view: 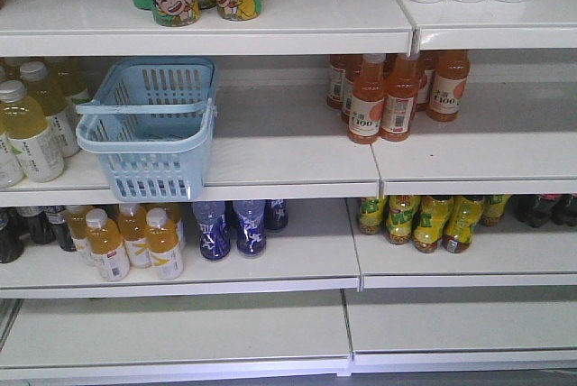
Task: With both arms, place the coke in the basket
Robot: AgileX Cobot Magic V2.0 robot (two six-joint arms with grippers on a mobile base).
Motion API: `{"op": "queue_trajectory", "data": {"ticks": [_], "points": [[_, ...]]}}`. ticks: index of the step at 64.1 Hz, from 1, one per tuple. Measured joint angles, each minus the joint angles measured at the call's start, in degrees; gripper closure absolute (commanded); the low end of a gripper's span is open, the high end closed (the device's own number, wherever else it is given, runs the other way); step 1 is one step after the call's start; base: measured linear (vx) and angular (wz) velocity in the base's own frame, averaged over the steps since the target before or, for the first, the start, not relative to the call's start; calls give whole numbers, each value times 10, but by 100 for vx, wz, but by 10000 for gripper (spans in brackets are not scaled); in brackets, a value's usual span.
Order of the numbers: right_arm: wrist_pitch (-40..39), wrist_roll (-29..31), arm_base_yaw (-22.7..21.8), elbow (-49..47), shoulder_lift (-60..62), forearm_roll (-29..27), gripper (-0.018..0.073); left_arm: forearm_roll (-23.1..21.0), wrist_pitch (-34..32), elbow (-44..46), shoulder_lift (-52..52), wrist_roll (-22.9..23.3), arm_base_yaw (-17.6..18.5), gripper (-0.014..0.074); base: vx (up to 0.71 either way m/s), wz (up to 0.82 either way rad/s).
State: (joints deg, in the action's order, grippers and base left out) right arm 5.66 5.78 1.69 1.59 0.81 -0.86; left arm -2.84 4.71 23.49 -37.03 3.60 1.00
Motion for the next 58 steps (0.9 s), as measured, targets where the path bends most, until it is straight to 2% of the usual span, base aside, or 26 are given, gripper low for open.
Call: {"op": "queue_trajectory", "data": {"ticks": [9, 15, 20, 26, 33, 41, 58], "points": [[0, 0, 0, 0, 0, 0, 569, -2, -52, 0, 0, 6, 0, 97, 0, 0], [0, 0, 0, 0, 0, 0, 569, -41, -95, 0, 0, 53, 0, 97, 0, 0], [0, 0, 0, 0, 0, 0, 569, -97, -121, 7, -9, 133, 0, 101, 0, 0], [0, 0, 0, 0, 0, 0, 569, -164, -112, 30, -38, 248, 0, 120, 0, 0], [0, 0, 0, 0, 0, 0, 569, -202, -77, 72, -98, 350, 0, 147, 0, 0], [0, 0, 0, 0, 0, 0, 569, -210, -28, 136, -173, 378, 0, 182, 0, 0], [0, 0, 0, 0, 0, 0, 569, -258, 38, 256, -327, 385, 0, 219, 0, 0]]}}
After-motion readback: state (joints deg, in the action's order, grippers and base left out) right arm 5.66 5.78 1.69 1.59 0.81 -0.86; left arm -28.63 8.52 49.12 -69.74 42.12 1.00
